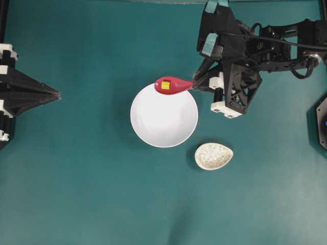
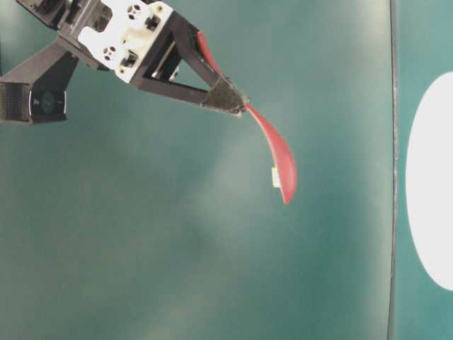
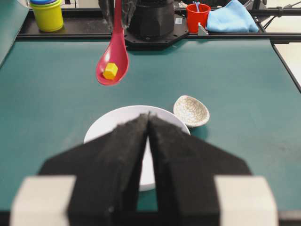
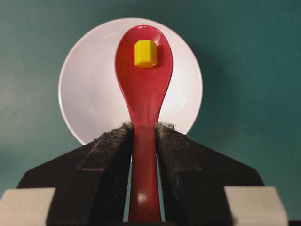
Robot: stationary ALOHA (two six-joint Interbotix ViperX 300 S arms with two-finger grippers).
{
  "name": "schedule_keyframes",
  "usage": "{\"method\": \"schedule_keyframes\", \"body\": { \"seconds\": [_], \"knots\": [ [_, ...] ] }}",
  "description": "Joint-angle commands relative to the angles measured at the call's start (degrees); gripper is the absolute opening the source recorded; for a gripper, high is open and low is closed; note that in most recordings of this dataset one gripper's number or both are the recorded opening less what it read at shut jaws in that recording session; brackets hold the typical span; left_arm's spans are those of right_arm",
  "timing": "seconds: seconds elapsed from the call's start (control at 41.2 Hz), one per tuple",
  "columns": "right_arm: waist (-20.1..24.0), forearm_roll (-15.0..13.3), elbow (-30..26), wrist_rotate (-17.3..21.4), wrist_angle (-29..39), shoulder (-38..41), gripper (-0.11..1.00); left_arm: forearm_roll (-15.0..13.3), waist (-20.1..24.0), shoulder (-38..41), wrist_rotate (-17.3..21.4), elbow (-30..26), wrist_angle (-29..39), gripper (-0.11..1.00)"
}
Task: Scoop the yellow hexagonal prism block from the bowl with a spoon using the right arm.
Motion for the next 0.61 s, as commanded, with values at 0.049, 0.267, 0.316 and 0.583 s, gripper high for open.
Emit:
{"method": "schedule_keyframes", "body": {
  "seconds": [0.049, 0.267, 0.316, 0.583],
  "knots": [
    [0.00, -0.09, -0.70, 0.00, -0.70, -1.49, 0.25, 0.18, 0.09, 0.53, -0.26, -1.32, -0.18, 0.09],
    [0.18, -0.09, -0.62, 0.00, -1.05, -1.58, 0.25, 0.09, 0.00, 0.53, -0.53, -1.32, -0.18, 0.09],
    [0.09, -0.09, -0.70, 0.00, -0.97, -1.49, 0.25, 0.09, 0.00, 0.53, -0.53, -1.32, -0.09, 0.09],
    [0.18, -0.09, -0.62, 0.18, -1.05, -1.58, 0.25, 0.09, 0.00, 0.53, -0.62, -1.32, 0.00, 0.09]
  ]
}}
